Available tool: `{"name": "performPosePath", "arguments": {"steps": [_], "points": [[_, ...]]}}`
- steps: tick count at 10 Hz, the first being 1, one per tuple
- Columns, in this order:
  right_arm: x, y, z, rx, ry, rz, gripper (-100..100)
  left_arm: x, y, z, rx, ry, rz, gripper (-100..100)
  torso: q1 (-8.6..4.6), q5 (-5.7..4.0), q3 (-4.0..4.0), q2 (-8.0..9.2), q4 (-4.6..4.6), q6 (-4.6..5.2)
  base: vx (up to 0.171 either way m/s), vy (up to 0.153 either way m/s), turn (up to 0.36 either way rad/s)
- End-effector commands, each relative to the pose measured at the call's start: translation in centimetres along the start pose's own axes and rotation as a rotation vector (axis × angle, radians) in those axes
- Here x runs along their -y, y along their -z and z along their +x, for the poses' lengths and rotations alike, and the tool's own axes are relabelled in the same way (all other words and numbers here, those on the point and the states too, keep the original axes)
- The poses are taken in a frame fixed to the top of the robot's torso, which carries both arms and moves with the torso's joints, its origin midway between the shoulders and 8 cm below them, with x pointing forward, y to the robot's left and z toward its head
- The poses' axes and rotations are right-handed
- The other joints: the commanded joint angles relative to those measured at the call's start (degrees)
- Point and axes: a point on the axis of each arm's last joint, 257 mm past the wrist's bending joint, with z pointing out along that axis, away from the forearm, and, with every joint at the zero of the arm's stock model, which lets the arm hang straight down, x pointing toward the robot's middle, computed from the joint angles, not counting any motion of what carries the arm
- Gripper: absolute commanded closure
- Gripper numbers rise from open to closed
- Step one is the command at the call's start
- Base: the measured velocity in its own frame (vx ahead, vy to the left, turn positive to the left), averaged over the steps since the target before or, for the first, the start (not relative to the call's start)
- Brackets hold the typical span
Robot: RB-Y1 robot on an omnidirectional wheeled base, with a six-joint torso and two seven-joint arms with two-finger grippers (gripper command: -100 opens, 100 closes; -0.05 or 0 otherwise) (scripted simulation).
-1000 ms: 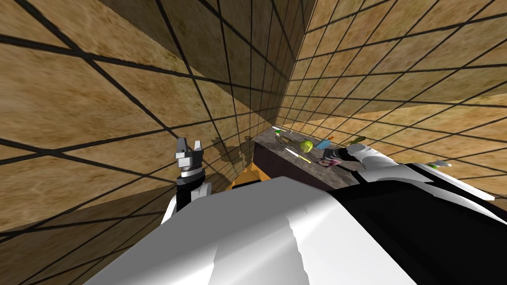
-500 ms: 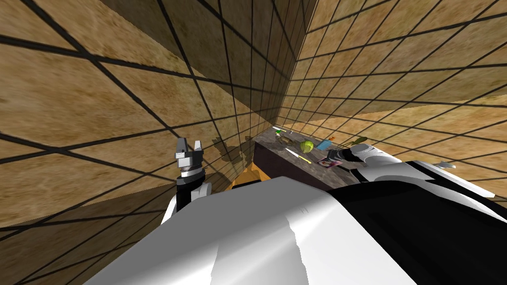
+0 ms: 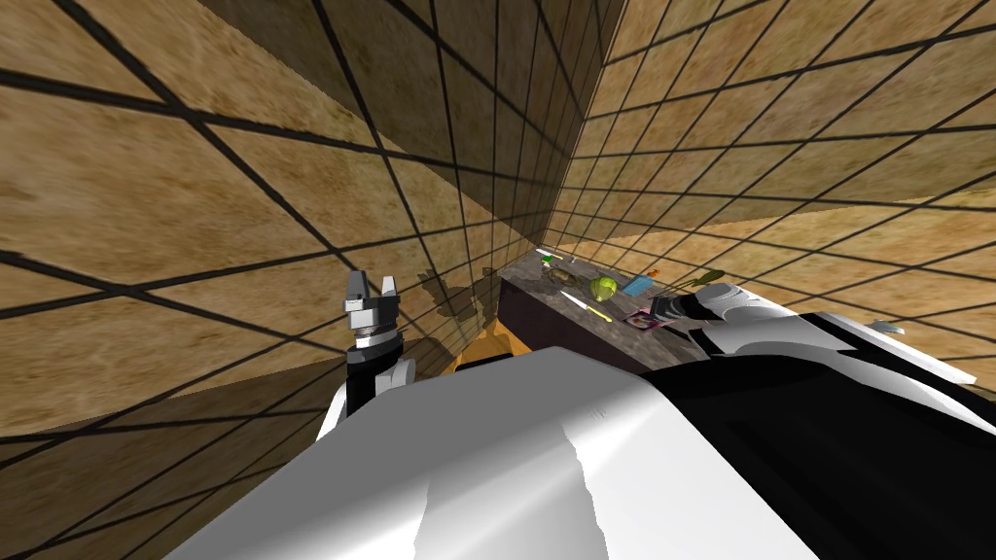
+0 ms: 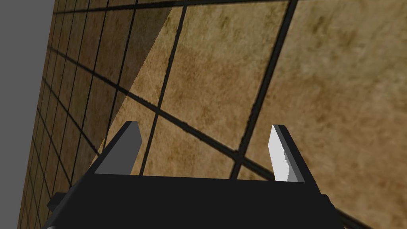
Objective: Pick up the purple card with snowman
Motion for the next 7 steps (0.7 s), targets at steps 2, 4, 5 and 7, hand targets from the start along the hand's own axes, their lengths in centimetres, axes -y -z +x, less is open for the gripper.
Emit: {"name": "performPosePath", "arguments": {"steps": [2, 4, 5, 7], "points": [[-0.02, 0.01, 0.05, -0.001, 0.001, -0.001, 0, 0.0, 0.0, 0.0, 0.0, 0.0, 0.0, 0, 0.02, 0.0, -0.01, -0.02, 0.0, 0.0, 0.0, 0.0, 0.0], [-0.09, -0.19, -0.07, -0.001, 0.01, 0.003, -100, 0.0, 0.0, 0.0, 0.0, 0.0, 0.0, 0, 0.03, 0.01, -0.03, -0.06, -0.01, 0.0, 0.016, -0.008, -0.012], [-0.21, -0.3, -0.02, -0.006, 0.018, 0.002, -100, 0.0, 0.0, 0.0, 0.0, 0.0, 0.0, 0, 0.0, 0.0, -0.06, -0.11, -0.02, 0.0, 0.031, -0.014, -0.012], [-0.25, -0.42, -0.26, 0.002, 0.013, 0.005, -100, 0.0, 0.0, 0.0, 0.0, 0.0, 0.0, 0, 0.0, 0.0, -0.07, -0.12, -0.03, -0.01, 0.017, -0.011, -0.005]]}}
